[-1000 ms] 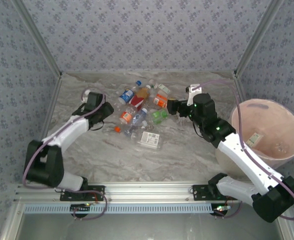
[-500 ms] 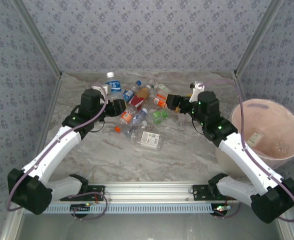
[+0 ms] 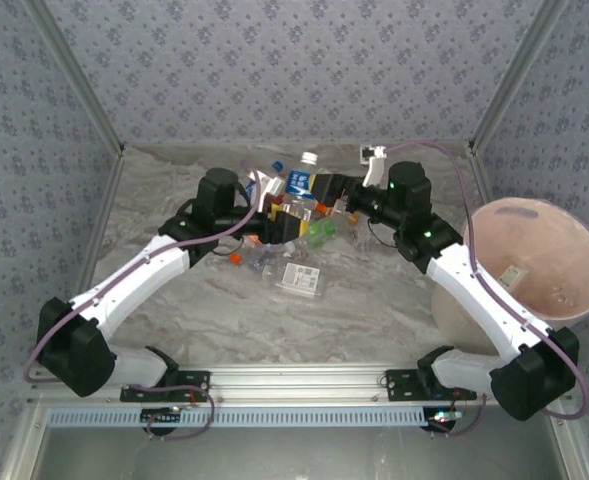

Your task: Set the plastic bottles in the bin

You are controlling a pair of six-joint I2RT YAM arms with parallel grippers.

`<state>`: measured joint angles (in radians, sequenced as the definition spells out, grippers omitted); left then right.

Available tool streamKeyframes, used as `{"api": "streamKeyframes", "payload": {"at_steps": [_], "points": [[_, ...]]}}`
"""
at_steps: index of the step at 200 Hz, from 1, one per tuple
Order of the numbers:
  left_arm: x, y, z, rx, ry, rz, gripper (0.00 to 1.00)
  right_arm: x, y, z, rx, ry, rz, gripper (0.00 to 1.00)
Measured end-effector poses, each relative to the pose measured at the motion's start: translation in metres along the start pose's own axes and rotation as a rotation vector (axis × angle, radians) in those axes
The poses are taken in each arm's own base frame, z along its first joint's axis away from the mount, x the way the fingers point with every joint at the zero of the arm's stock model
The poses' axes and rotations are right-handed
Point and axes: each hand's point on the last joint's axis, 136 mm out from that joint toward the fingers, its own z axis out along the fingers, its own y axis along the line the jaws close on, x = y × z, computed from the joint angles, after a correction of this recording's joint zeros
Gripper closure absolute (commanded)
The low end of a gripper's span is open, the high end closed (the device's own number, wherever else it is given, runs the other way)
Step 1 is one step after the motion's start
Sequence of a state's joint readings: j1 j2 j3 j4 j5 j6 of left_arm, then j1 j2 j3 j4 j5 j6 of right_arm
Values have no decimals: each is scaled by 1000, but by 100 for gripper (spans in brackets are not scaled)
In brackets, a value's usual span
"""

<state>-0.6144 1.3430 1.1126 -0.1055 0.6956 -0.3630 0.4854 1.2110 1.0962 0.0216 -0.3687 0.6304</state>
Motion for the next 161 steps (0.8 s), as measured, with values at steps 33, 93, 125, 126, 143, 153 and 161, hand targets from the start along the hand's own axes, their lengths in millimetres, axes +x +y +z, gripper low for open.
{"api": "streamKeyframes", "payload": {"at_steps": [33,93,125,126,143,153,161], "points": [[2,-21,11,98,18,39,44,2,6,11,-43,44,18,2],[1,-25,26,136,25,57,44,11,4,13,-70,98,65,37],[-1,-23,29,118,15,55,34,10,-1,10,-72,98,87,49],[-1,-23,29,118,15,54,34,9,-1,9,-72,97,87,49],[-2,-23,31,109,13,50,17,8,-3,8,-68,94,90,50],[-4,-21,31,93,8,49,10,7,-3,6,-68,92,89,50],[-7,-20,31,80,1,49,6,6,-3,5,-67,88,87,50]]}}
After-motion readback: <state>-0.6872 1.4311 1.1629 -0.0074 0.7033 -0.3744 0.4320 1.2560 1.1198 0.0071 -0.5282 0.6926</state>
